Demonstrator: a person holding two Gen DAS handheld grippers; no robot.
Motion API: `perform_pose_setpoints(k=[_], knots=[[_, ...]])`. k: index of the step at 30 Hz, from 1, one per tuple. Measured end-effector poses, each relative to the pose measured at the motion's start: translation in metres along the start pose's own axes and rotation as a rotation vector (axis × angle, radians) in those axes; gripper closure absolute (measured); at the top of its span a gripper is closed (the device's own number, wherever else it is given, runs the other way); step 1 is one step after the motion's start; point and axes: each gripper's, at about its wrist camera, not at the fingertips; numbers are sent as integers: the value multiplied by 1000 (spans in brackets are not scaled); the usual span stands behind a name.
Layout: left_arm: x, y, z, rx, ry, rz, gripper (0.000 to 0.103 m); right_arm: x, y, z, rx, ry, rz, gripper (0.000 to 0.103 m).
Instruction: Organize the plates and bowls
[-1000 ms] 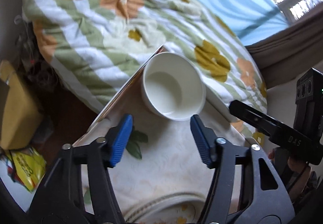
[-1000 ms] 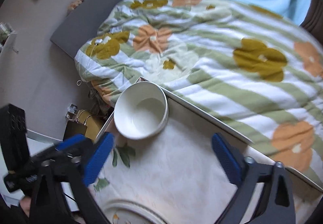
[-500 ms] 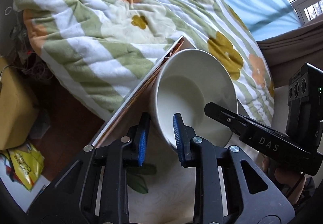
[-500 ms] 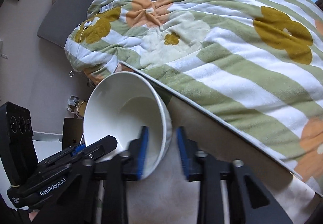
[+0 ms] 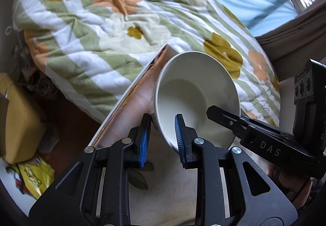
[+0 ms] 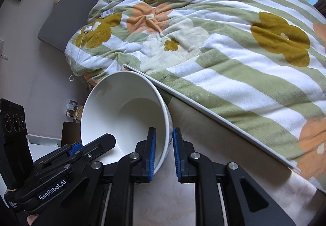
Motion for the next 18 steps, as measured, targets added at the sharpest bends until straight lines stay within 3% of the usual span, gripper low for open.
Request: perform_pose_setpoints(k=[7,18], knots=[[35,-41,-25,57,79,1,82,-3,-49,-28,86,20,1,88],[119,-117,-134,123,206,-28,82,10,-157,-138,219,76,-23,88]])
Point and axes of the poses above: each gripper's, at about its wrist camera, not at the fingertips, and y roughly the way its jaws point, x to its right, z to its top, and after that the axes turned 2 degrees about -x, right-handed
